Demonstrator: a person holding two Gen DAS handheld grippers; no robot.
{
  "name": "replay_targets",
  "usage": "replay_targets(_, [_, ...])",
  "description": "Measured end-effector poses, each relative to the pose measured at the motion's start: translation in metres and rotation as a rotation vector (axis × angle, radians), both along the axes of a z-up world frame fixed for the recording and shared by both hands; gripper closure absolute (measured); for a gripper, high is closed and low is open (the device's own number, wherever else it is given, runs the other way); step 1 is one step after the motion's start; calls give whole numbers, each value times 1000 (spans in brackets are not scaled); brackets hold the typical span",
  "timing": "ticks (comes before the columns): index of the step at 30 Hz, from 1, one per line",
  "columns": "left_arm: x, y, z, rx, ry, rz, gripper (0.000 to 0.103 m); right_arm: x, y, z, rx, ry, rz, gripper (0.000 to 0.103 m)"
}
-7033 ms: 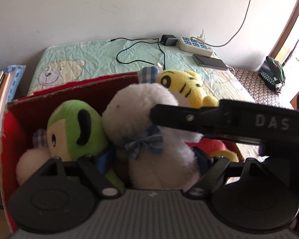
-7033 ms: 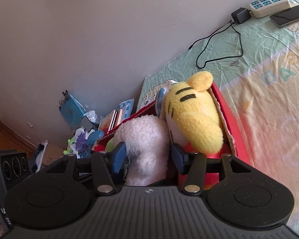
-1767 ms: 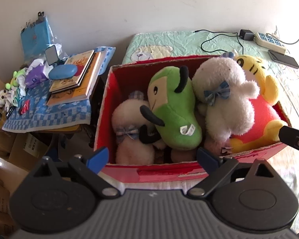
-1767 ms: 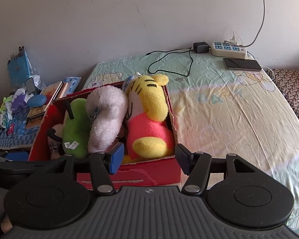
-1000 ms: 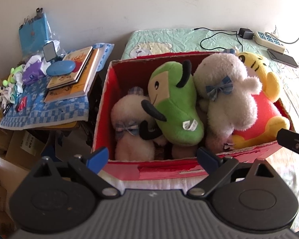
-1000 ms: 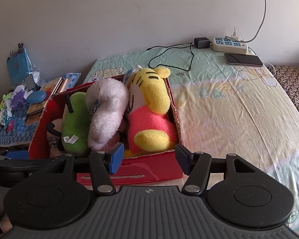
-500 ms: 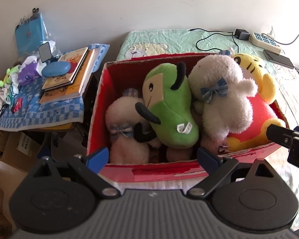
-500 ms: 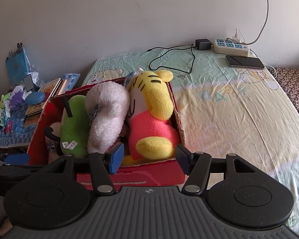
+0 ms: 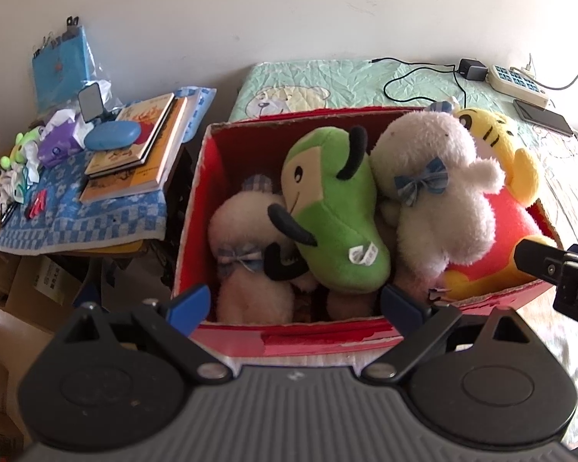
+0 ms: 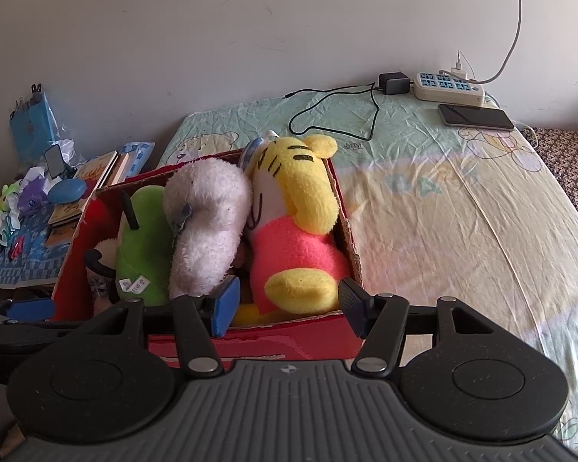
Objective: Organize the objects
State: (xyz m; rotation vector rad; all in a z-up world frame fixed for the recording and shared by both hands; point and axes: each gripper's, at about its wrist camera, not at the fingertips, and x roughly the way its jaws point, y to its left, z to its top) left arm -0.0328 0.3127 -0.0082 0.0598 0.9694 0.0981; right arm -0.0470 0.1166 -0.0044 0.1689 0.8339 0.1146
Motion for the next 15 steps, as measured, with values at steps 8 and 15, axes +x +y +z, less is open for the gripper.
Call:
replay_targets(8, [1,-4,-1,2,-2,-11,6,0,-1,0,6,-4,-2,42])
replay_targets(15, [2,-6,1,6,-16,-21,5,1,0,2,14,-14,-1,43])
